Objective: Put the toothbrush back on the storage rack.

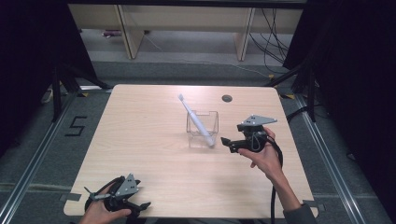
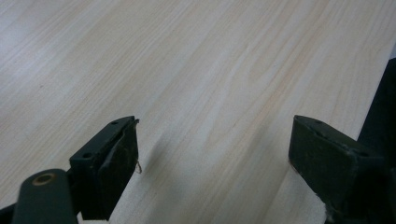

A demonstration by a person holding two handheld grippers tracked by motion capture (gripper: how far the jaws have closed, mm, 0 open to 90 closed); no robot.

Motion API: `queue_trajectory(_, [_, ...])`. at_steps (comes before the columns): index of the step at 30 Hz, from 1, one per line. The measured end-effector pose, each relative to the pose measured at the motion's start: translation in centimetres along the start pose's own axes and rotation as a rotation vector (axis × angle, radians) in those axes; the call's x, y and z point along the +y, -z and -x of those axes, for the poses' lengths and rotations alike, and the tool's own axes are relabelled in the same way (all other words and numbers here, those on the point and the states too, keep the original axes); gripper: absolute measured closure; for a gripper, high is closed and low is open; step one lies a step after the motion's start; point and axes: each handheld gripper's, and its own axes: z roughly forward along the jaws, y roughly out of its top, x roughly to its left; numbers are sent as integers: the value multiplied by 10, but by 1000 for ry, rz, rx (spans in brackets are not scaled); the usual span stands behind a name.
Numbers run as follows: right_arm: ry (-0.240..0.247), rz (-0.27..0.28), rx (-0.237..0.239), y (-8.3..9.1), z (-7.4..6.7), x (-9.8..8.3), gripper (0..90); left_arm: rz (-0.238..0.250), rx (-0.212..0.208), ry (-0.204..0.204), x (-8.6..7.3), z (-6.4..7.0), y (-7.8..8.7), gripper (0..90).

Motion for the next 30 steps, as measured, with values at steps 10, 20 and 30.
queue_trajectory(10, [-8,5,-20,6,2,-18,160,2,3,-1,0,0,1,155])
queue_trajectory(20, [-44,-4,-12,11,-1,-31,160,-9,0,-6,0,-1,1,155])
queue_trajectory(30, [-62,-15,-18,18,0,-42,160,-7,0,0,0,-1,1,155])
